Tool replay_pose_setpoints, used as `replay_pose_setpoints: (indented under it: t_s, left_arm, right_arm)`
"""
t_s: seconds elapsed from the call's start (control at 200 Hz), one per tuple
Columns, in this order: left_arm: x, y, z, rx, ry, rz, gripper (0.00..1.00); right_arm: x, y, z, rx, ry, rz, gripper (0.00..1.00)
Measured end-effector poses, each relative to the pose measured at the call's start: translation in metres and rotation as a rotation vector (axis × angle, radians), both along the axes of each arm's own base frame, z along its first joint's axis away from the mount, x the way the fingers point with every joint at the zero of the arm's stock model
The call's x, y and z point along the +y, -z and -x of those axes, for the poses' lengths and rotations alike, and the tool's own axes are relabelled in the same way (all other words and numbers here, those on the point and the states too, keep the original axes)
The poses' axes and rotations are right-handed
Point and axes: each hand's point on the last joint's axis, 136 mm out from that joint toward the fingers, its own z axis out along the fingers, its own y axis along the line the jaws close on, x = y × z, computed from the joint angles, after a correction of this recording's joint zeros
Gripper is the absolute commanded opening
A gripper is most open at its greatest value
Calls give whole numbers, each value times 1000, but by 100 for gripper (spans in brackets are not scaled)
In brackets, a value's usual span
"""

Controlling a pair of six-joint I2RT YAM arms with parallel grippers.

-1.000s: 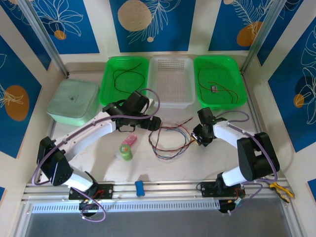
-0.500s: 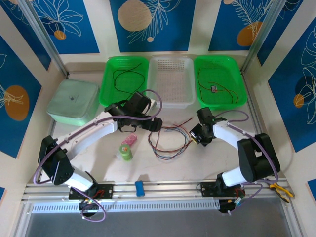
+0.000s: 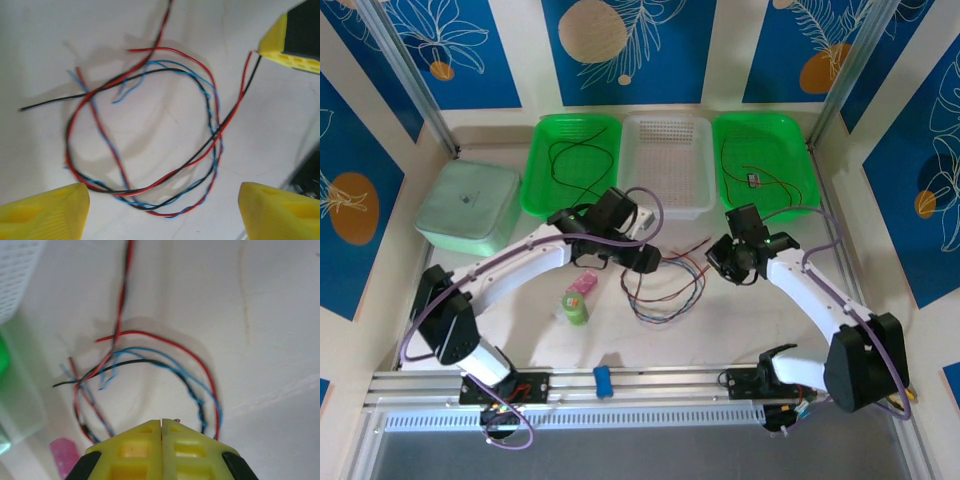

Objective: Untangle the cables

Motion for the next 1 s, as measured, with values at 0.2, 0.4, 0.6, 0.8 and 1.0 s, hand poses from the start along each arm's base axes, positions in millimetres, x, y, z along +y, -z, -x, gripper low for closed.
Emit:
replay_pose_setpoints:
  t_s: [0.2,0.4,0.6,0.8,1.0]
  left_arm:
    - [-30,-7,0,47,46,99,69]
    - [-54,-46,-5,40,67,251,60]
    - [-63,-78,-11,28,74,343,51]
    - [-67,-102,-15,-8,99,393,38]
    - [-62,-104,-25,-8,81,404,30]
  right_arm:
    - [16,-37,-10,-101,-46,-60,0]
    - [32,-72,-21,-240,-101,-156,0]
    - [46,-116,-36,-358,-144,-227,0]
    - [58,-138,-42,-392,-174,-281,0]
    - [63,-137,-41,-373,-184,-305,0]
